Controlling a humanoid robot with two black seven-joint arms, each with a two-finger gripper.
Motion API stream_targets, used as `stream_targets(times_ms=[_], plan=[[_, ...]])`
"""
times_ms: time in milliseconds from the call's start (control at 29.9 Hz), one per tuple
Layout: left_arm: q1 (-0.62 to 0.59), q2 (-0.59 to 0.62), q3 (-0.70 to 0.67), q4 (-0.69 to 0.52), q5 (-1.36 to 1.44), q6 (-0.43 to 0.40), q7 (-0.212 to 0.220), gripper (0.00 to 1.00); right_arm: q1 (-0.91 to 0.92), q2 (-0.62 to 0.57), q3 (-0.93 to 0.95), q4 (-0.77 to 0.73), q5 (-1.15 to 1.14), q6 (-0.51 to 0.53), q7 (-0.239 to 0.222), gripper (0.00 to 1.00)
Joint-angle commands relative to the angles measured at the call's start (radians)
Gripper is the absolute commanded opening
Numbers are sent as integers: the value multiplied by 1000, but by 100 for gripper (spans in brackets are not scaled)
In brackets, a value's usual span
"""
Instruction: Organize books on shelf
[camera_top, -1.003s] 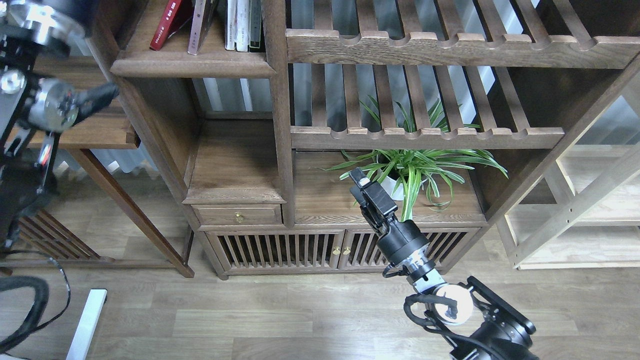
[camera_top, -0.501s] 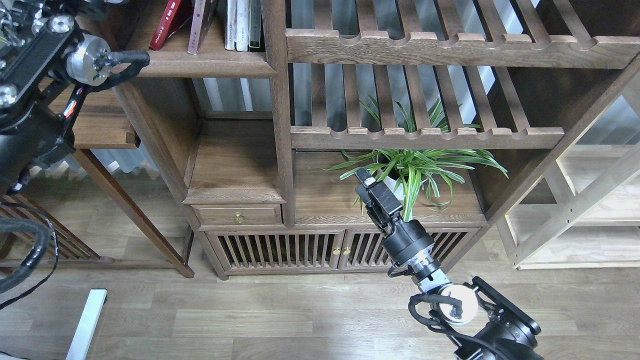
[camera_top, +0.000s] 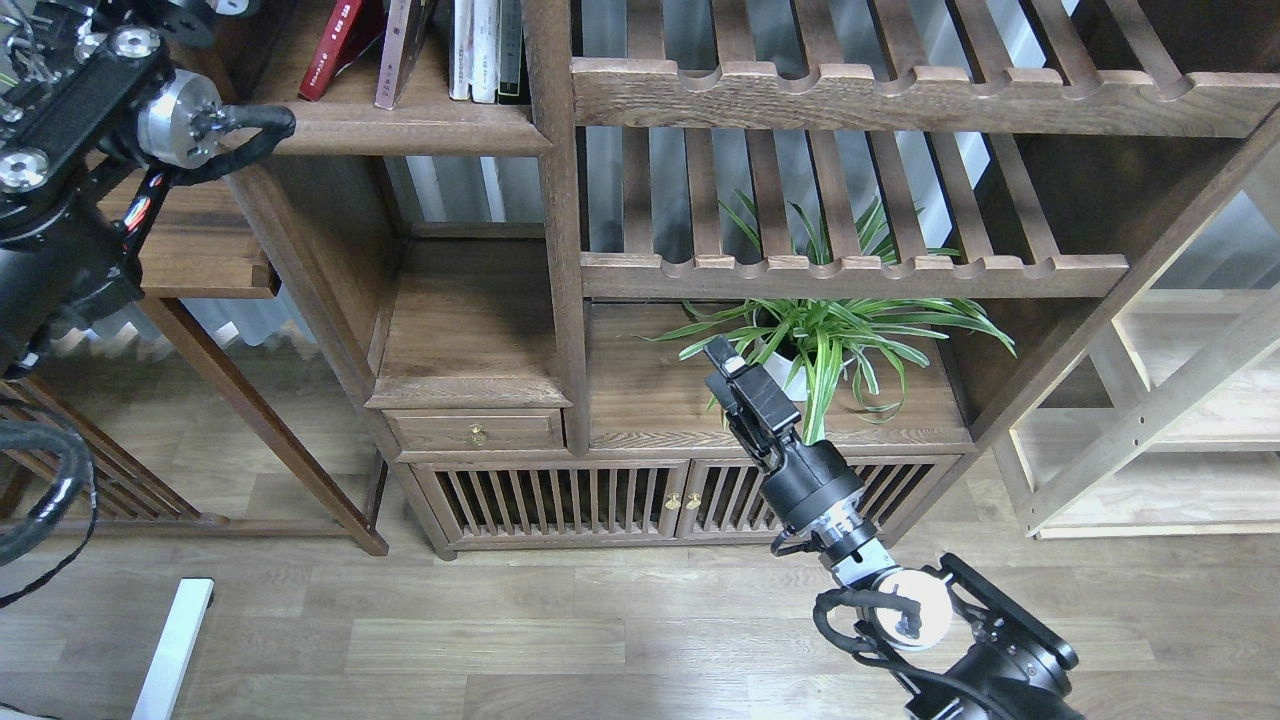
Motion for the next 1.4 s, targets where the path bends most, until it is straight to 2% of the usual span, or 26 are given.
stream_targets(times_ms=[0,468,735,869,1003,1371], plan=[[4,10,17,3,-15,0,-6,0,1,-2,2,0,-1,0,0,82],[-2,36,80,59,-61,-9,-33,3,3,-5,0,3,-1,0,0,81],[0,31,80,85,-61,-9,-32,18,6,-5,0,5,-1,0,0,81],[-3,25,80,108,-61,-6,-32,33,7,-10,2,6,-1,0,0,81],[-6,22,80,118,-61,0,-30,43,9,-8,0,6,-1,0,0,81],[-29,-18,77,124,-78,5,-32,47,12,-8,3,6,-3,0,0,81]])
